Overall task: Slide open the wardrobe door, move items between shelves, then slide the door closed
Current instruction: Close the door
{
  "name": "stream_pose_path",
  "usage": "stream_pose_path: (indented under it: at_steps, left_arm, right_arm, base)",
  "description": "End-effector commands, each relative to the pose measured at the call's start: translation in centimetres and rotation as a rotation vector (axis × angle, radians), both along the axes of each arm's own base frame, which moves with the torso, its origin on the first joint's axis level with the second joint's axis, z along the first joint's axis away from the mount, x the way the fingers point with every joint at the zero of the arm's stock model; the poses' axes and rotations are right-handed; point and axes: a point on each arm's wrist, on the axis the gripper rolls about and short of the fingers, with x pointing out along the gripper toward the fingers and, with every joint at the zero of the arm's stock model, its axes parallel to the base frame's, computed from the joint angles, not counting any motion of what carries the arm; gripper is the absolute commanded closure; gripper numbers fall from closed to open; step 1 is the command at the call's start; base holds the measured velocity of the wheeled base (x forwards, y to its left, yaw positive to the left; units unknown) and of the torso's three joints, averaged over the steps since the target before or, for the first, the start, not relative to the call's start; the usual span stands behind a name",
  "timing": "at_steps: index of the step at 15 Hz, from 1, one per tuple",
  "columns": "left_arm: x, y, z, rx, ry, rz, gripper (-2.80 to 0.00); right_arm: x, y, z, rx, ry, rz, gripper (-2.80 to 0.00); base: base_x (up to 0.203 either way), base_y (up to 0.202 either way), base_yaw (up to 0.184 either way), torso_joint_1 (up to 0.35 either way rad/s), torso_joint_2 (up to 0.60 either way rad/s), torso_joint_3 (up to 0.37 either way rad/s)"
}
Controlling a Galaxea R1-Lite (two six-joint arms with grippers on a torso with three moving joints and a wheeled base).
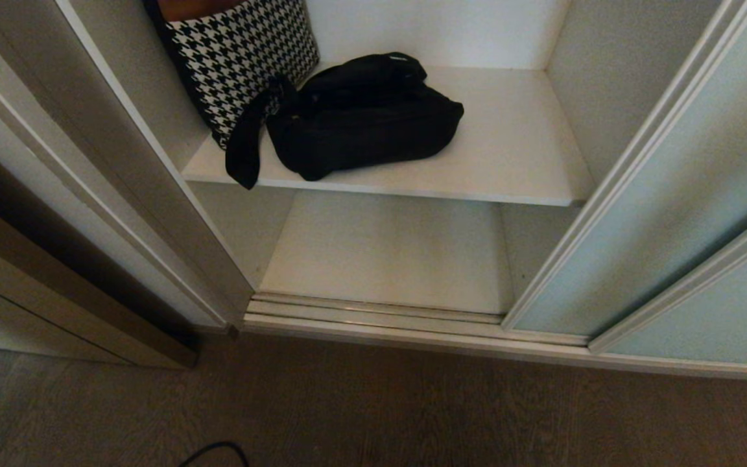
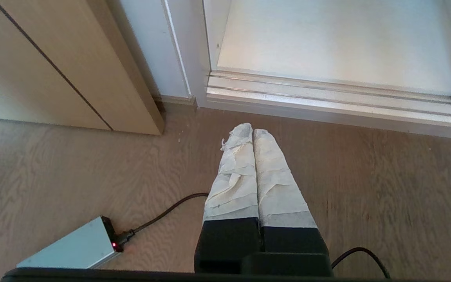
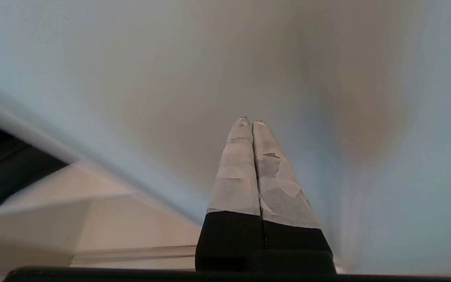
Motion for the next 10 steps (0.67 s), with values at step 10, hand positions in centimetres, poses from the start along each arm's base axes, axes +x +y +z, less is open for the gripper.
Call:
stream_pose_path:
  at_steps: [10]
  left_arm:
    - [0.0,0.0,0.0,0.000,0.001,0.001,0.00]
  right_arm:
    - [-6.1,1.5,2.2,0.009,-0.124,-0.132,0.00]
  base:
    - [0.000,0.000,0.000,0.000,0.00,0.000]
